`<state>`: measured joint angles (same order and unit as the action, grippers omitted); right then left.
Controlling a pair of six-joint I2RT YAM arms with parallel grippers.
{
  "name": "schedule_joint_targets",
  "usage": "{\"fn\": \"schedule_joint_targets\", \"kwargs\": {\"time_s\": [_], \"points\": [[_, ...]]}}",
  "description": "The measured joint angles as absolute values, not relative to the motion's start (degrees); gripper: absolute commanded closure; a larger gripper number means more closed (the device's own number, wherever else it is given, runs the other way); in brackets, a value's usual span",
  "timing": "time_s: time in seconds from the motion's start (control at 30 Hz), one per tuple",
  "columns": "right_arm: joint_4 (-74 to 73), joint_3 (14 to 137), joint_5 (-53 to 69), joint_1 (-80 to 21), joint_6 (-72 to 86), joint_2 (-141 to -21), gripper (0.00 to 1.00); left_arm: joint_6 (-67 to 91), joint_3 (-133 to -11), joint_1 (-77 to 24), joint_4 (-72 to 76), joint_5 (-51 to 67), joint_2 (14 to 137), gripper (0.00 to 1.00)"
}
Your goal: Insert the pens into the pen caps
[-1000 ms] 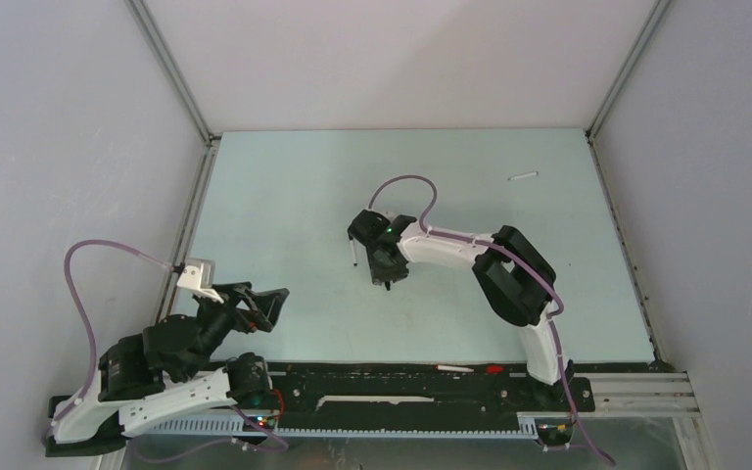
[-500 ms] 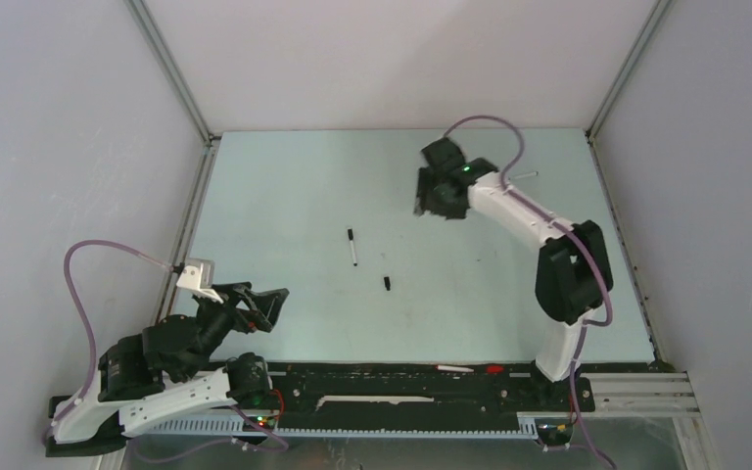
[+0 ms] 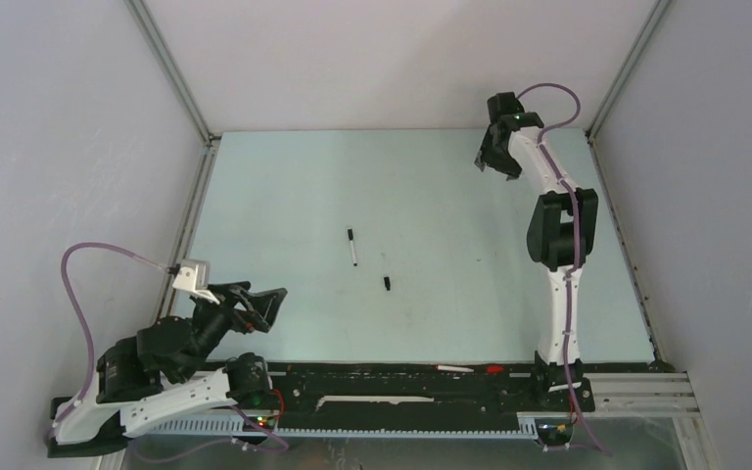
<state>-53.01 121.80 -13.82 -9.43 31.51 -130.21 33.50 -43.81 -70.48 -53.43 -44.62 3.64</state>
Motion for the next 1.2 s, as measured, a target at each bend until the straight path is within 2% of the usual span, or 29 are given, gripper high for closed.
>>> {"fn": "schedule_joint_targets", "kwargs": {"time_s": [0.27,0.5,0.7,0.87,1.1,1.2], "points": [[-55.18,130.41,-16.53,-3.79,30.33,-139.7,0.35,32.73,-43.33,-70.46,-52.29,-43.94,1.91,0.0],[-54.94,137.49,-18.28,-0.56,29.04,-146.04,0.39,32.42,-42.96,-70.41,-51.75,-43.31,0.56,0.0],[-54.48,139.5,-18.37,1.21,29.32,-146.98,0.4,32.36,-42.96,-70.32,-51.57,-43.29,0.3,0.0],[-55.42,145.29,-15.03,3.27,31.11,-149.73,0.42,32.34,-42.96,-69.95,-51.55,-43.31,0.3,0.0],[-56.05,146.12,-8.05,6.22,34.7,-152.99,0.42,32.36,-42.96,-69.43,-51.57,-43.42,0.3,0.0],[-56.27,147.48,-5.13,6.55,36.71,-153.8,0.44,32.42,-42.96,-69.08,-51.62,-43.81,0.3,0.0]]}}
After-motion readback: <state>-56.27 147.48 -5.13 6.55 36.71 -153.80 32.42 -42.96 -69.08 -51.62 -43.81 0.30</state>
